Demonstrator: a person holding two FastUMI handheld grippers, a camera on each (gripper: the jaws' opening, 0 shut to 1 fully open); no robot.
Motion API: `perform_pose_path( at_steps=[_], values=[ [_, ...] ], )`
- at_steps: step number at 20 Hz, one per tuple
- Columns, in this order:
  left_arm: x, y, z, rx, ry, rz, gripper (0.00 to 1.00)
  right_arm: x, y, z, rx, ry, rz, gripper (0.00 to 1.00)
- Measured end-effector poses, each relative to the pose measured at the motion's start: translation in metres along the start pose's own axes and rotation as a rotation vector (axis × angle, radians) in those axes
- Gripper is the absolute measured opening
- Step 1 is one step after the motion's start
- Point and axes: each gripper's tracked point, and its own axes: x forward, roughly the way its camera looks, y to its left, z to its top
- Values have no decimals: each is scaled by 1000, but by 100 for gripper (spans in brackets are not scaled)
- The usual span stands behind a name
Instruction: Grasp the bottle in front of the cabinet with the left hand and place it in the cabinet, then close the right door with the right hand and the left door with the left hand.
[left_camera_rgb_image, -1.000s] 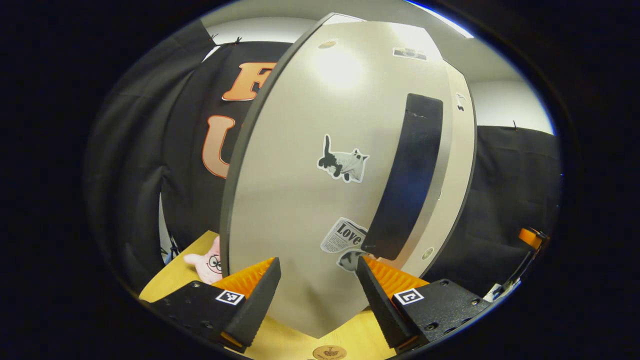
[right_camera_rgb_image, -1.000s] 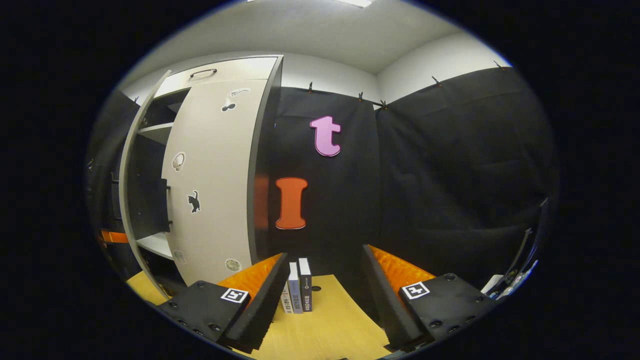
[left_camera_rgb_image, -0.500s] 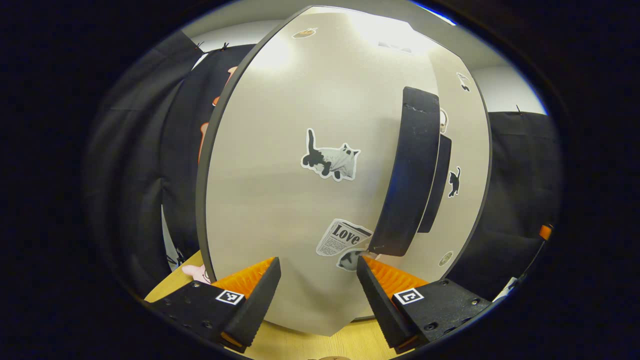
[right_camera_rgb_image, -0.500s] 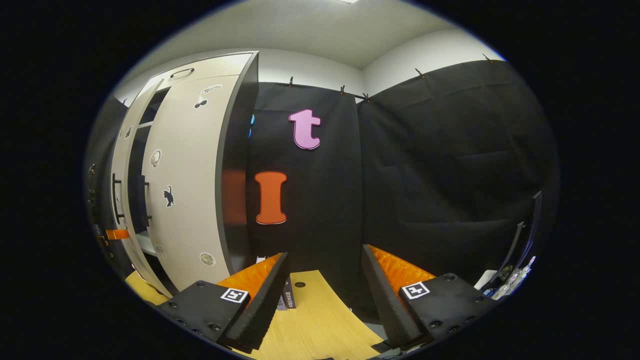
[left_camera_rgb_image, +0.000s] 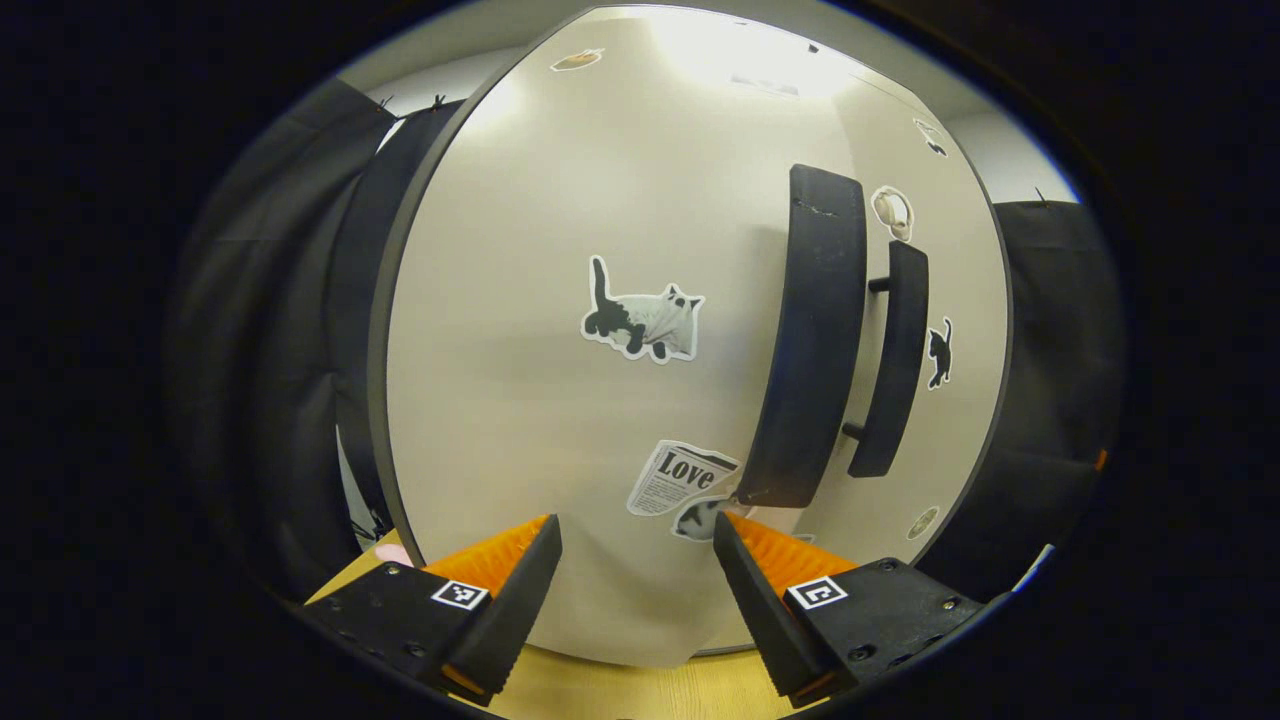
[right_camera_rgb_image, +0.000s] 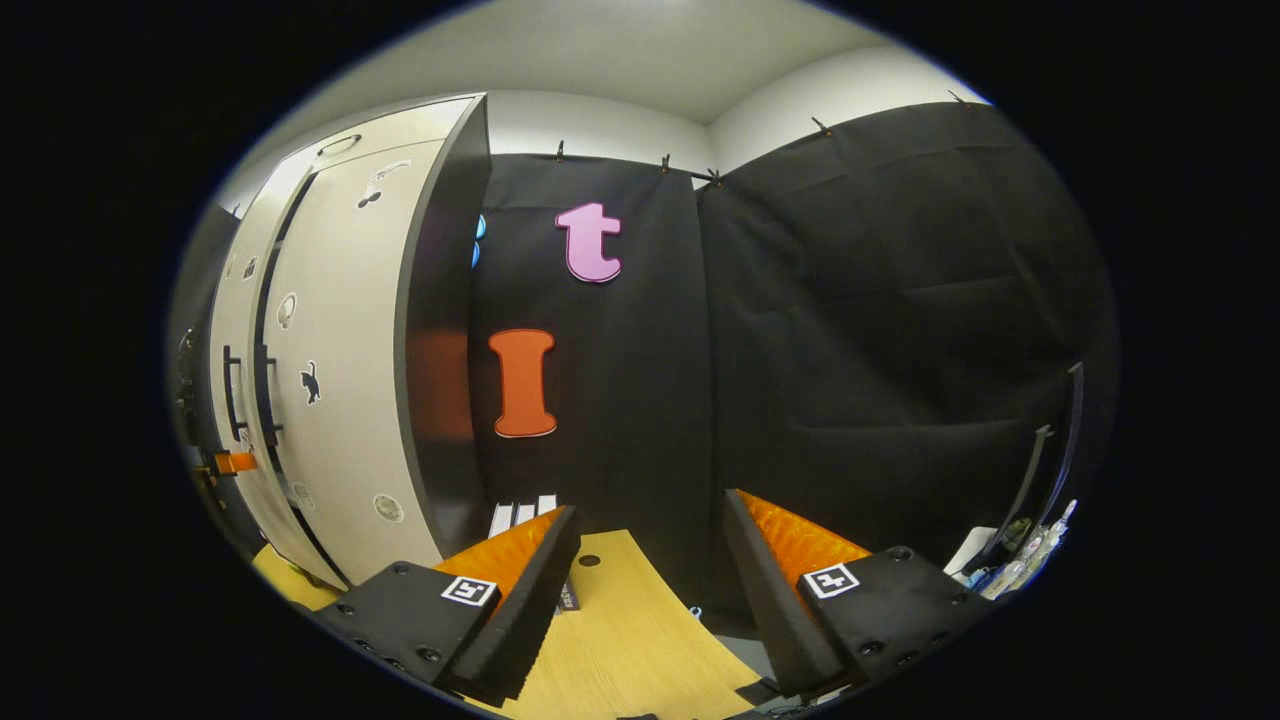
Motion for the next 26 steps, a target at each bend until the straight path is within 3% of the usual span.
perform_pose_path(
  at_steps=[6, 13, 17, 19, 20, 21, 25, 26],
  values=[
    [-8, -8, 7, -28, 0, 12, 94, 12, 9, -1, -7, 9, 27, 95],
    [-64, -17, 36, -25, -24, -22, 94, 12, 31, 14, -21, -12, 83, 95],
    [-106, -17, 68, 7, -81, -2, 94, 6, 45, 16, -10, -14, 114, 95],
    [-127, -20, 83, 10, -113, -6, 93, 1, 49, 18, -11, -18, 126, 88],
    [-137, -23, 89, 2, -127, -20, 93, -2, 52, 19, -12, -22, 133, 88],
    [-148, -28, 95, -14, -138, -40, 93, -4, 54, 21, -13, -26, 140, 95],
    [-180, -31, 107, -30, -164, -57, 94, -14, 61, 27, -14, -41, 159, 88],
    [-185, -31, 109, -25, -167, -50, 94, -17, 62, 29, -14, -44, 163, 95]
  ],
)
